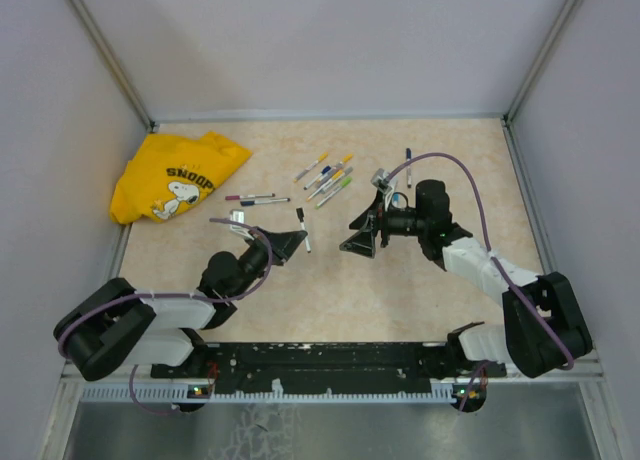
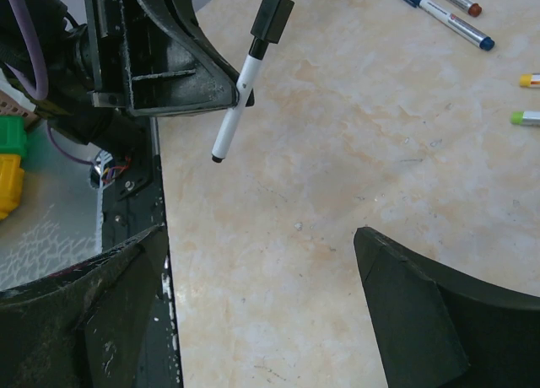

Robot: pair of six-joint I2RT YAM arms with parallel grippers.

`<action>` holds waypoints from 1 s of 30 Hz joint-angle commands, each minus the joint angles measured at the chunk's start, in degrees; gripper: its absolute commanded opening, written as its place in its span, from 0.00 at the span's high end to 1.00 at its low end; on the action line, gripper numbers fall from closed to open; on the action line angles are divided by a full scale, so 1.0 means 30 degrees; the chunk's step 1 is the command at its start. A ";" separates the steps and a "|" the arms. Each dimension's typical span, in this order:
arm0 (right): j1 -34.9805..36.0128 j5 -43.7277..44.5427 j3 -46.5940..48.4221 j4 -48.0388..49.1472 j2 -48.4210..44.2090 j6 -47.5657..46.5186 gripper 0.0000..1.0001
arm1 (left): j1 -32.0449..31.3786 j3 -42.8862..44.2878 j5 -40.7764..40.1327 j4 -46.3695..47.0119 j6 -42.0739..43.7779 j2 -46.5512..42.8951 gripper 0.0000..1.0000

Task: Open the pen caps
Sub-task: Open the pen cap from the pen.

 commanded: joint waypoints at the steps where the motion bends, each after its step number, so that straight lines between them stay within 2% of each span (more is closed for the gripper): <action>1: 0.0180 0.0086 0.0345 0.0945 -0.0057 -0.0070 0.08 | -0.0119 0.0009 0.0143 0.1231 -0.0289 0.0128 1.00; 30: 0.0415 0.0168 0.0389 0.0829 0.0170 -0.0091 0.08 | -0.0111 -0.0374 -0.0031 0.2471 -0.0815 0.0597 1.00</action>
